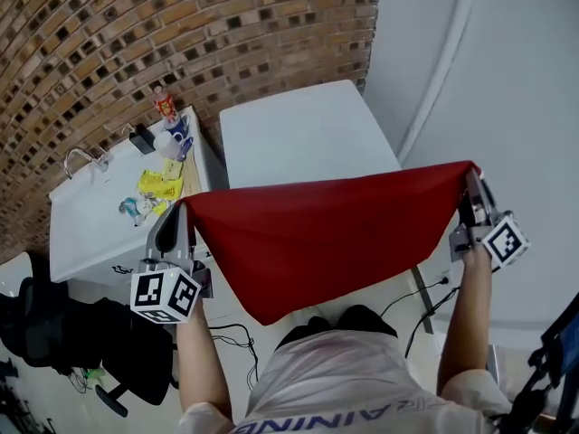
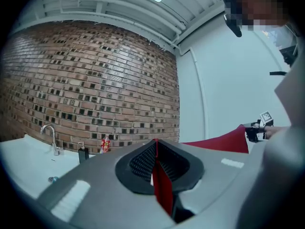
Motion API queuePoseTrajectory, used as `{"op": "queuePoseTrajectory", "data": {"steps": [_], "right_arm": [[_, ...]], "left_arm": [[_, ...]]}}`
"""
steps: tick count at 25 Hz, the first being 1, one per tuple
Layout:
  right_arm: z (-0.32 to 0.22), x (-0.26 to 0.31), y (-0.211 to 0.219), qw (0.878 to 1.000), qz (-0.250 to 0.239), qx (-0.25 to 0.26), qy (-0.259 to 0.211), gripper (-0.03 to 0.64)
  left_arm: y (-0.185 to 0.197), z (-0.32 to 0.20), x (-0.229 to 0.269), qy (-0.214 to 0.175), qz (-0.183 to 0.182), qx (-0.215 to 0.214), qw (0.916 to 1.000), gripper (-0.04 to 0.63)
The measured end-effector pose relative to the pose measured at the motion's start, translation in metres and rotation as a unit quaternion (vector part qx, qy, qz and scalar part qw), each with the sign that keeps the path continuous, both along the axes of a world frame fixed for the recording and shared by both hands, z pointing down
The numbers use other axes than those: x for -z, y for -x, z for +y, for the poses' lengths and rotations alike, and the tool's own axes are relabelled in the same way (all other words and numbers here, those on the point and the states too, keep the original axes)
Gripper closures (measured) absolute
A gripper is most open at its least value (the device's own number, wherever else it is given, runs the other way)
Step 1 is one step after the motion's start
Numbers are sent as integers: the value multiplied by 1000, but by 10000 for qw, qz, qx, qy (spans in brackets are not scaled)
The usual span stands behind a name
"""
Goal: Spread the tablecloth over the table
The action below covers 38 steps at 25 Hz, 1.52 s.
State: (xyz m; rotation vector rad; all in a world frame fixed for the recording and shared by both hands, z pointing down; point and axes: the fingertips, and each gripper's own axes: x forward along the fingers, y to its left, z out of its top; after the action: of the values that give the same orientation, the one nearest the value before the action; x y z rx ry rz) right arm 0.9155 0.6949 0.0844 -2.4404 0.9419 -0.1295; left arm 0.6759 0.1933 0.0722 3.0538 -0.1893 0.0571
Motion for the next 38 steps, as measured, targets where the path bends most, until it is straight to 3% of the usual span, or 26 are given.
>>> {"op": "queuePoseTrajectory", "data": {"steps": [8,11,17,22,38], "right_arm": [[-41,-9,-74,9975,-179,653,-214,595],[-62,-15,-107,9951,-237,958,80,595],[-96,-50,-174,9876,-421,1326,728,595],[-129,-87,-199,9823,-555,1499,971,595],[-151,-173,-267,9745,-1095,1360,1412,595]], "left_arm": [[-20,-5,-8,-35,-154,484,9987,581],[-29,-12,-13,-69,-276,797,9964,581],[-83,-39,-44,-86,-578,1146,9917,581],[-104,-64,-75,-105,-798,1414,9867,581],[-218,-114,-146,88,-1368,1202,9832,581]]}}
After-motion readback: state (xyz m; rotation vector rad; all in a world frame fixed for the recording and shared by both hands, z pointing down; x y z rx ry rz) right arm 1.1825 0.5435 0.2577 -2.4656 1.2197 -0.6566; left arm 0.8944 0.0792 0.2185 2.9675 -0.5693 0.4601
